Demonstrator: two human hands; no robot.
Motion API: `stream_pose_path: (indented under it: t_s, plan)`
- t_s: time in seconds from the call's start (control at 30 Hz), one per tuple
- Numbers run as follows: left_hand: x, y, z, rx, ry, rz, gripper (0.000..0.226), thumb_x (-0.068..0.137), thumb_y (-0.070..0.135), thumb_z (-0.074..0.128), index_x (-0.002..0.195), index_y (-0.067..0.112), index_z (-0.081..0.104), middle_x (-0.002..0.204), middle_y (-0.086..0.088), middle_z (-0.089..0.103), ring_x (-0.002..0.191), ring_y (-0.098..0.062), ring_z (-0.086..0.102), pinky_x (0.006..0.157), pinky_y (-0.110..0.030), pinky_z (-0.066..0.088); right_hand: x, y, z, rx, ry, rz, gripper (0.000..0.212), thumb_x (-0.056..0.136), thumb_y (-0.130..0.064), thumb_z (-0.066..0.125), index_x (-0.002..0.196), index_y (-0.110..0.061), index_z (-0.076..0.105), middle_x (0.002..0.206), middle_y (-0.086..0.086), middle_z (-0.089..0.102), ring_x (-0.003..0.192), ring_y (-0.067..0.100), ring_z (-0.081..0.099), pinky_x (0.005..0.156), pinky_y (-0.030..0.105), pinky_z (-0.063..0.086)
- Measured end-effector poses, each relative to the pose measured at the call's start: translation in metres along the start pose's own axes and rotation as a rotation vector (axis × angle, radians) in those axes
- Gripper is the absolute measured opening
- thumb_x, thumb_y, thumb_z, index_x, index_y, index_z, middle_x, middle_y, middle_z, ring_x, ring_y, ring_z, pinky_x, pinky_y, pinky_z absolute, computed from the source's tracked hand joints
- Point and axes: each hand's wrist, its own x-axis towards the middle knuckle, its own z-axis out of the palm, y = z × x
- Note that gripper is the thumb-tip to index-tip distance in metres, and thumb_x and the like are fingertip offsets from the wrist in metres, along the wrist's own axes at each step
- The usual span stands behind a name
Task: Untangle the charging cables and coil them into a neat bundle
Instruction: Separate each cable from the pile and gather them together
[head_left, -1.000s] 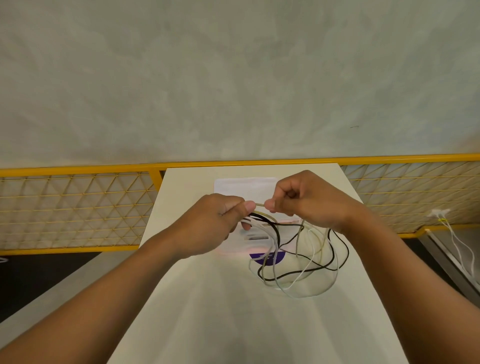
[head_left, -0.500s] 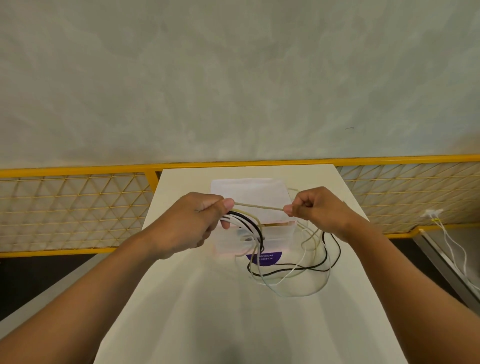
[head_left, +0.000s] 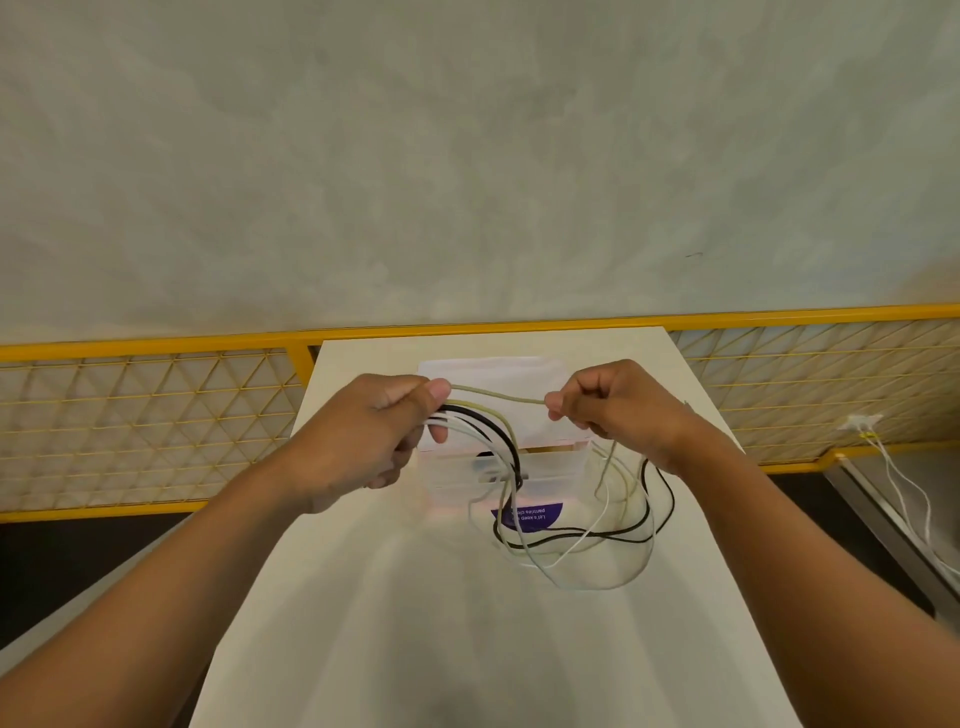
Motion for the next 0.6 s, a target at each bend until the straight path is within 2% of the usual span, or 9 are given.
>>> stream_pose_path:
  t_s: [0.07, 0.13, 0.23, 0.3, 0.43, 0.53, 0.6]
  plan:
    - [-0.001, 0.002, -0.005, -0.015, 0.026, 0.02, 0.046, 0.102, 0.037, 0.046, 0.083, -0.002, 0.062, 0.048, 0.004, 0.03, 0.041, -0.013, 0.023, 0.041, -0.022, 0.024, 0.001, 0.006, -0.002, -0.009, 0.043, 0.03, 0.021, 0.093, -0.025, 0.07, 0.083, -0.006, 0.075, 0.051, -0.018, 0.06, 0.047, -0.006, 0.052, 0.067, 0.019, 0.042]
    - [-0.001, 0.003, -0.011, -0.044, 0.046, 0.039, 0.046, 0.102, 0.036, 0.046, 0.083, -0.003, 0.061, 0.05, 0.003, 0.028, 0.042, -0.015, 0.022, 0.041, -0.021, 0.025, 0.002, 0.016, -0.004, -0.012, 0.071, 0.057, 0.02, 0.092, -0.024, 0.072, 0.083, -0.006, 0.074, 0.055, -0.02, 0.064, 0.055, -0.009, 0.058, 0.064, 0.017, 0.04]
    - [-0.001, 0.003, -0.017, -0.083, 0.07, 0.048, 0.045, 0.102, 0.035, 0.047, 0.082, -0.003, 0.059, 0.052, 0.001, 0.026, 0.046, -0.016, 0.02, 0.042, -0.021, 0.024, 0.001, 0.037, -0.007, -0.004, 0.13, 0.103, 0.021, 0.09, -0.024, 0.074, 0.076, -0.01, 0.072, 0.073, -0.011, 0.072, 0.081, -0.001, 0.066, 0.065, 0.012, 0.041]
    - [-0.001, 0.002, -0.019, -0.096, 0.078, 0.048, 0.044, 0.102, 0.035, 0.048, 0.08, -0.001, 0.058, 0.054, -0.001, 0.025, 0.047, -0.017, 0.019, 0.042, -0.021, 0.024, 0.0, 0.05, -0.008, -0.002, 0.166, 0.138, 0.022, 0.09, -0.024, 0.074, 0.075, -0.007, 0.071, 0.074, -0.006, 0.071, 0.079, 0.002, 0.064, 0.064, 0.007, 0.039]
    - [0.001, 0.002, -0.014, -0.1, 0.068, 0.054, 0.045, 0.102, 0.035, 0.048, 0.08, -0.003, 0.058, 0.055, -0.002, 0.025, 0.048, -0.018, 0.018, 0.042, -0.022, 0.023, 0.0, 0.074, -0.006, 0.032, 0.201, 0.177, 0.031, 0.086, -0.026, 0.078, 0.076, 0.002, 0.071, 0.074, 0.004, 0.071, 0.077, 0.015, 0.062, 0.075, 0.025, 0.044]
    - [0.002, 0.004, -0.01, -0.113, 0.075, 0.053, 0.045, 0.103, 0.035, 0.047, 0.08, -0.002, 0.058, 0.053, -0.001, 0.026, 0.046, -0.017, 0.02, 0.043, -0.023, 0.023, 0.003, 0.086, -0.004, 0.032, 0.196, 0.208, 0.038, 0.085, -0.029, 0.079, 0.08, 0.007, 0.068, 0.084, 0.02, 0.071, 0.081, 0.027, 0.064, 0.081, 0.032, 0.05]
    - [0.002, 0.006, -0.014, -0.134, 0.108, 0.06, 0.043, 0.103, 0.035, 0.047, 0.077, 0.001, 0.056, 0.052, 0.0, 0.025, 0.045, -0.016, 0.021, 0.042, -0.022, 0.023, 0.002, 0.096, -0.007, 0.02, 0.2, 0.227, 0.044, 0.084, -0.032, 0.08, 0.08, 0.01, 0.066, 0.076, 0.022, 0.066, 0.072, 0.02, 0.06, 0.076, 0.035, 0.05]
